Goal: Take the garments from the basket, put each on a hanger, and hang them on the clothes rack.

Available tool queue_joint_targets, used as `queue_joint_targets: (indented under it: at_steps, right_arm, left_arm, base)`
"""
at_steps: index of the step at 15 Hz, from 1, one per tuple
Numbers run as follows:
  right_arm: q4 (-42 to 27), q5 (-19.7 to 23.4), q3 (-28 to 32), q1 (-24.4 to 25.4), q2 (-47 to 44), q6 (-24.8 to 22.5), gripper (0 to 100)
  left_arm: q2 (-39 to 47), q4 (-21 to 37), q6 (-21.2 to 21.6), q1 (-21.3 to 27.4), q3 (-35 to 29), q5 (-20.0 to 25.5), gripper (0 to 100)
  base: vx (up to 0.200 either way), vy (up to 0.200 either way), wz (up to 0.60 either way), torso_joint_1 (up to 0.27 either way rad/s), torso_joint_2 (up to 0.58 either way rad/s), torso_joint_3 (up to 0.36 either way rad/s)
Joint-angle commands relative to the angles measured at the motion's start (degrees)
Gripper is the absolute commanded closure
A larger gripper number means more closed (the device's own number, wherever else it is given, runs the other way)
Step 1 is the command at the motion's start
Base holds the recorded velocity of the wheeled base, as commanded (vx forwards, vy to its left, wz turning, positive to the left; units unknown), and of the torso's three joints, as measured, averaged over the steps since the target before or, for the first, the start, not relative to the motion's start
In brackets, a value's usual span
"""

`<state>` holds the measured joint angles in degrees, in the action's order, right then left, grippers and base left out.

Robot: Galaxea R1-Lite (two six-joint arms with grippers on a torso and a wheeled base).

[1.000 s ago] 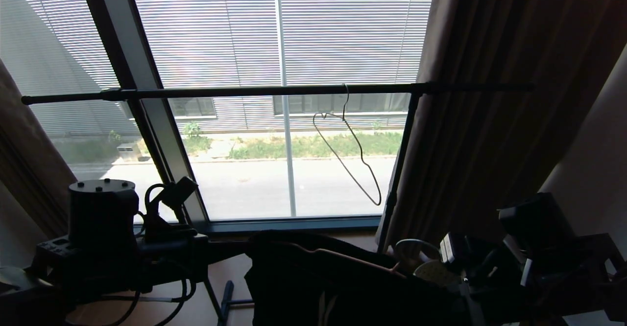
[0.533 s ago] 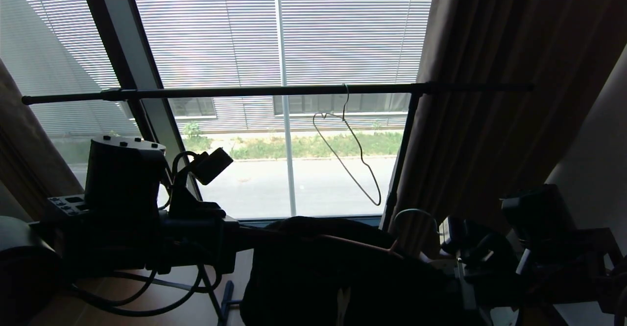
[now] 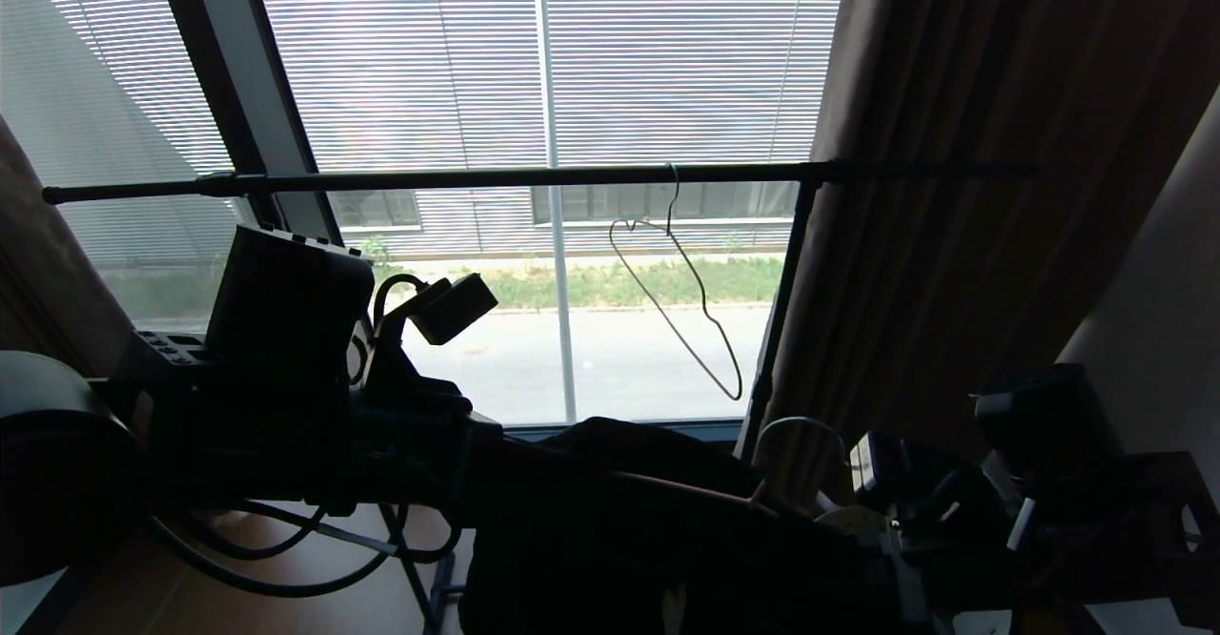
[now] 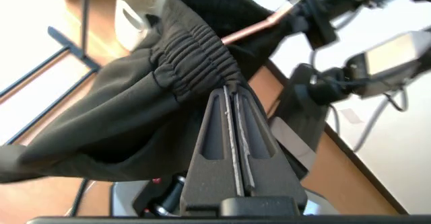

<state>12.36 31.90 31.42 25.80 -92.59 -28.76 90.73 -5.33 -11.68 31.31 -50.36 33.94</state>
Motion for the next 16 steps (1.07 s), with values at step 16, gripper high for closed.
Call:
queue_joint_targets:
  at_steps: [16]
  right_arm:
    - [16.2,3.6,-5.0,2.7,1.5,10.5,100]
  left_arm:
    - [1.5,3.5,6.7,3.8,1.0,-5.2,100]
  base:
    - [0.000,0.000,0.00,0.000,0.00,0.000]
